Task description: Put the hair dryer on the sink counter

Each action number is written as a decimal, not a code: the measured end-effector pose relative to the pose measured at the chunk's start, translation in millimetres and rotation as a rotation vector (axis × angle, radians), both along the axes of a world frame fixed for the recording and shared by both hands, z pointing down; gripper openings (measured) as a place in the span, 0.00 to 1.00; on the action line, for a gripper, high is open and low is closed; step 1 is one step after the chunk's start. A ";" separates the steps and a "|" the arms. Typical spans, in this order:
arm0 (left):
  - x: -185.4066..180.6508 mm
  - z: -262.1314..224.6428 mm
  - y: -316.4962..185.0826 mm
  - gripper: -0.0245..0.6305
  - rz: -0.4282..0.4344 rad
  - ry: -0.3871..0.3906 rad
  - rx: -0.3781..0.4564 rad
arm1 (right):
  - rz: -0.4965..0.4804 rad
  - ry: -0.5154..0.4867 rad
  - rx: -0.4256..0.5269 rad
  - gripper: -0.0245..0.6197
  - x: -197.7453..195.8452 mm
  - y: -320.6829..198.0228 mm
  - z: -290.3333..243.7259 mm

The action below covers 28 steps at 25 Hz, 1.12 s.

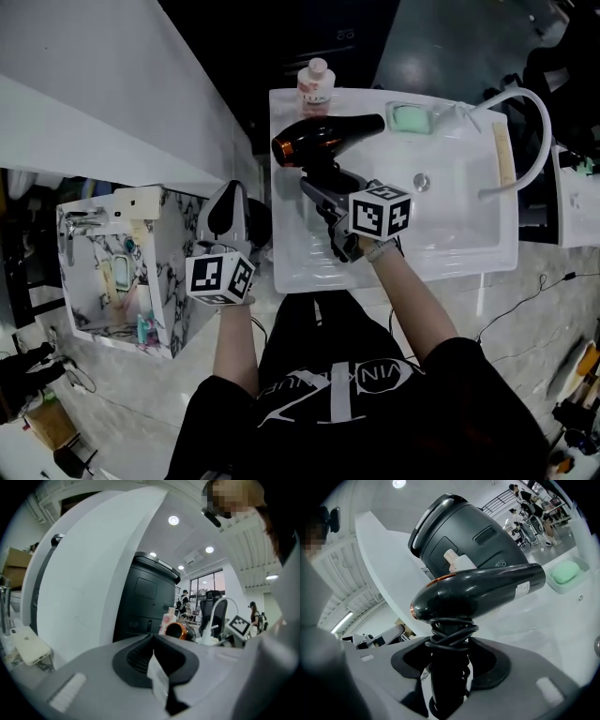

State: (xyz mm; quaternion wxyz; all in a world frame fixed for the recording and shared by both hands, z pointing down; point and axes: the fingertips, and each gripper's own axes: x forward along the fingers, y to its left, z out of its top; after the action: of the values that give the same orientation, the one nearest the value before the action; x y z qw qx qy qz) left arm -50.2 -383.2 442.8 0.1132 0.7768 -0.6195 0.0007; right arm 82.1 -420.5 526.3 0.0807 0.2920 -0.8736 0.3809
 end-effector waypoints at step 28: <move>-11.1 34.7 -4.9 0.04 0.011 0.021 -0.060 | 0.011 0.215 -0.111 0.44 -16.8 -27.1 61.3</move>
State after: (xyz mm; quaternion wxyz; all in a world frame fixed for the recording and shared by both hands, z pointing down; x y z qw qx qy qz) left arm -61.3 -388.1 477.5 0.1433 0.7765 -0.6135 0.0117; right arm 65.3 -447.6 587.6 0.1879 0.3312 -0.8357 0.3957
